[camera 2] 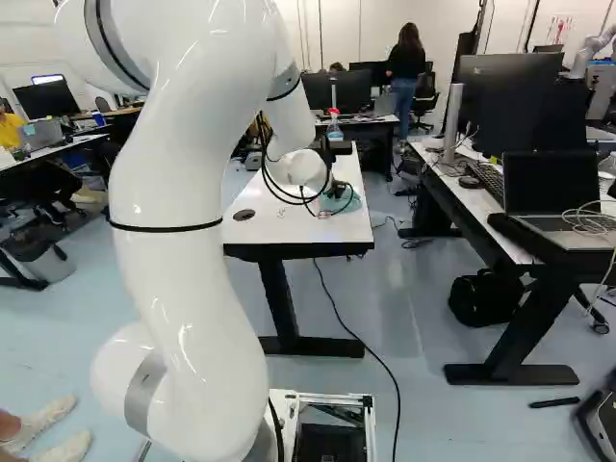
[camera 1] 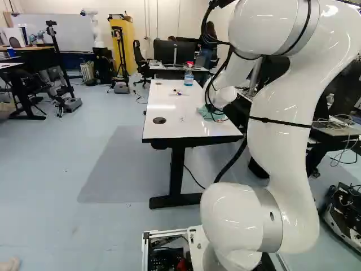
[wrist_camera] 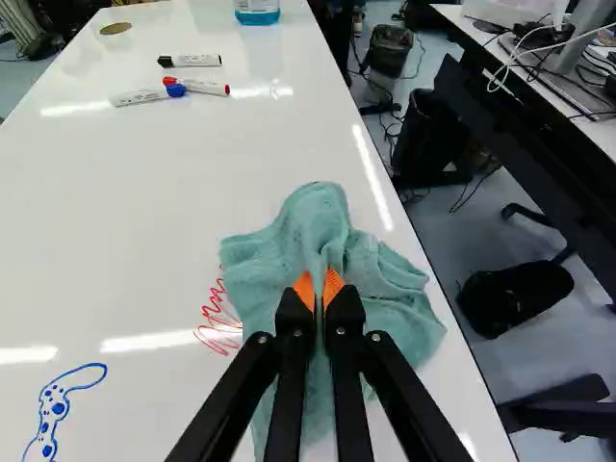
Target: Clean the table with the green towel
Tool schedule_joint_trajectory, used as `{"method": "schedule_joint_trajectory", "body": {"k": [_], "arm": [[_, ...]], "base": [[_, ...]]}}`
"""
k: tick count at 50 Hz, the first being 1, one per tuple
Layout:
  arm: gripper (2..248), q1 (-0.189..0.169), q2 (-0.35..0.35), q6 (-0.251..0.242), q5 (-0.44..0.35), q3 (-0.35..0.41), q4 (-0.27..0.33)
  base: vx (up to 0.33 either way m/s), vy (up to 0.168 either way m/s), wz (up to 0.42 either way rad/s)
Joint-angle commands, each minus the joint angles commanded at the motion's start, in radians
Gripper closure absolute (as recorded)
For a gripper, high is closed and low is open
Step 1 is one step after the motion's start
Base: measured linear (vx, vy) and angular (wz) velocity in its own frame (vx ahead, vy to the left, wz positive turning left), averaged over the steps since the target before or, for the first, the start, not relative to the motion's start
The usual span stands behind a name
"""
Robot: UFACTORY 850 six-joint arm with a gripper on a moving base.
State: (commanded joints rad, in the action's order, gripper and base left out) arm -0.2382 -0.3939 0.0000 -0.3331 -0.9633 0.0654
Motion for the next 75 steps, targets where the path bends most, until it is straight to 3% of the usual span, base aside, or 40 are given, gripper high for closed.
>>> {"method": "schedule_joint_trajectory", "body": {"k": [28,56,75], "arm": [[220,0.01,0.001,0.0,0.001,0.001,0.0],[220,0.078,-0.052,0.0,0.001,-0.066,0.0],[220,0.105,-0.002,0.0,0.001,-0.002,0.0]], "base": [[0.0,0.0,0.0],[0.0,0.0,0.0],[0.0,0.0,0.0]]}}
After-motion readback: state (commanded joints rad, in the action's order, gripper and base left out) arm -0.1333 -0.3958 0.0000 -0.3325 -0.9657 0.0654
